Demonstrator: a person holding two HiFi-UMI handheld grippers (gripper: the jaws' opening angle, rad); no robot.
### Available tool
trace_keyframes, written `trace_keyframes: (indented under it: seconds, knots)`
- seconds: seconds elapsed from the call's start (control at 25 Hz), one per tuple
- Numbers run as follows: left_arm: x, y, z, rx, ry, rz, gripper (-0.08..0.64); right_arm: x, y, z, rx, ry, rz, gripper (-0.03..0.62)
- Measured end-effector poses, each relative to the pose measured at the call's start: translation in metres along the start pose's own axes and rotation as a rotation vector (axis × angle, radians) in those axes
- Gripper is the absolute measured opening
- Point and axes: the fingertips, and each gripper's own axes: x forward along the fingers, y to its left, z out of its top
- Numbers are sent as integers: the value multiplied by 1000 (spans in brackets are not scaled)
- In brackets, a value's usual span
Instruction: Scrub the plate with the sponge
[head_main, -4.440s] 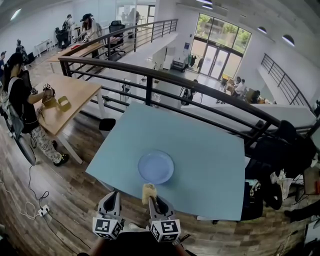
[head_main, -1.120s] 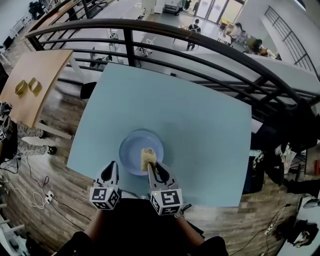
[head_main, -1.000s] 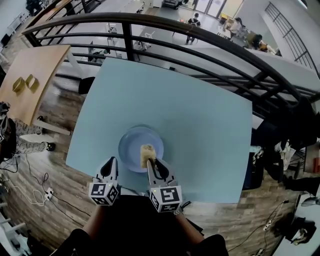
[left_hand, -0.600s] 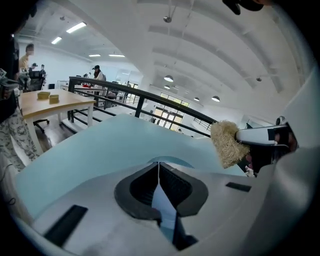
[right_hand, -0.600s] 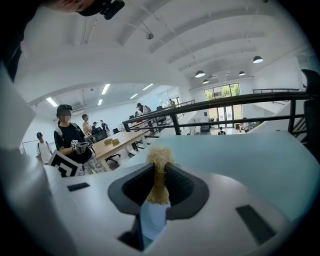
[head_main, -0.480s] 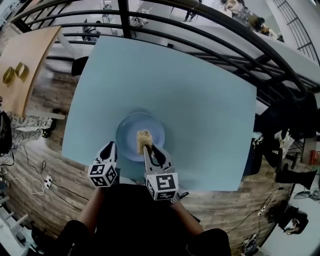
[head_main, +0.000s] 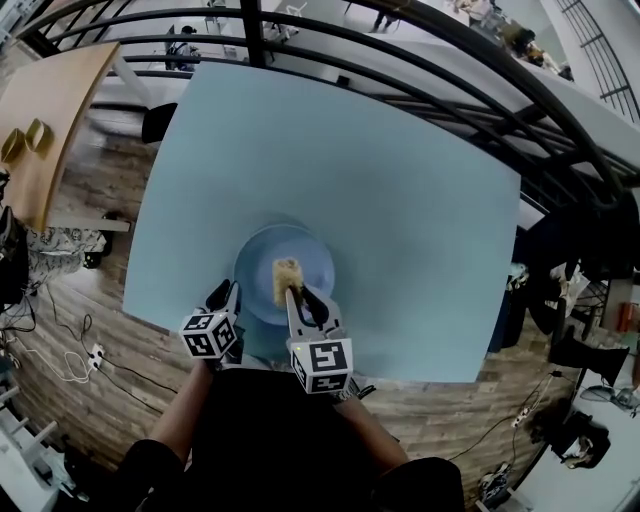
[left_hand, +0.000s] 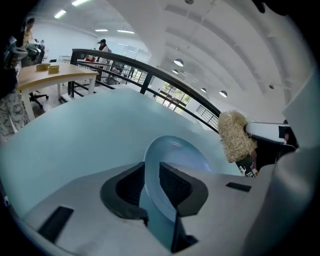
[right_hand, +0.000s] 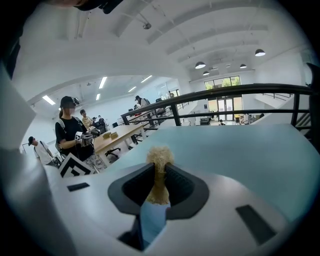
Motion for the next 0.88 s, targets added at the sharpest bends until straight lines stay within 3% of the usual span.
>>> trace_keyframes:
  seconds: [0.48, 0.88]
  knots:
    - [24, 12, -25, -38, 127, 29, 5, 37, 3, -8, -8, 53, 14, 65]
    - [31, 23, -23, -28, 165, 56, 5, 65, 6, -23, 8, 97, 18, 66]
